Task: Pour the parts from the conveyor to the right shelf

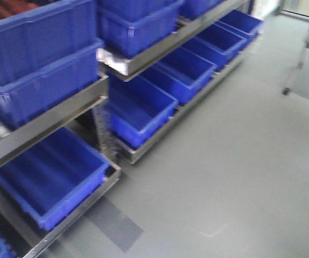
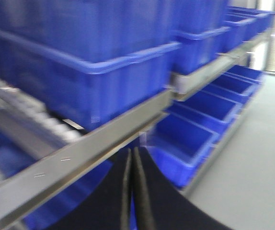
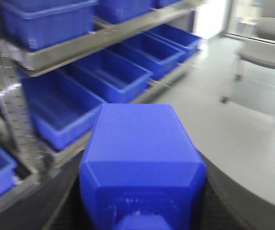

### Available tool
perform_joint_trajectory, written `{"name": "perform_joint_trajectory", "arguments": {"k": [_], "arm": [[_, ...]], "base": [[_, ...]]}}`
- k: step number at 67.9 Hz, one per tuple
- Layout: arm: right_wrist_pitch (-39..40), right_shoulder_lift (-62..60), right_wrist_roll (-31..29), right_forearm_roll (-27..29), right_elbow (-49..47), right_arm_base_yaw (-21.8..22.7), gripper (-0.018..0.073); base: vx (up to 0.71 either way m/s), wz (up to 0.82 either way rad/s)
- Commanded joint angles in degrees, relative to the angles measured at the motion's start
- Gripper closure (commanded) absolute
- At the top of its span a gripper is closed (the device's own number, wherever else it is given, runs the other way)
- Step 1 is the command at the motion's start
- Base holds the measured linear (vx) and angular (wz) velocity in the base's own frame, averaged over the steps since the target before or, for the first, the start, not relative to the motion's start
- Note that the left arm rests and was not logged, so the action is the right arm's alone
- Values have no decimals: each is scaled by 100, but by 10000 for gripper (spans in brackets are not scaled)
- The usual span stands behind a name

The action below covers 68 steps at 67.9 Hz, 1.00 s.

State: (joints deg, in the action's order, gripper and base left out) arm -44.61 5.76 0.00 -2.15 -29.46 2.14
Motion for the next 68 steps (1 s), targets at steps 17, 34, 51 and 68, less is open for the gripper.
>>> {"name": "perform_joint_trajectory", "arguments": {"k": [17,34,51,68], "arm": [[462,79,-74,-33,-147,9,565],[462,79,-74,-33,-147,9,565],[462,79,-74,-33,-147,9,565],[462,79,-74,-33,-147,9,565]], "base": [[19,74],[18,73],[16,89],[14,77]]}}
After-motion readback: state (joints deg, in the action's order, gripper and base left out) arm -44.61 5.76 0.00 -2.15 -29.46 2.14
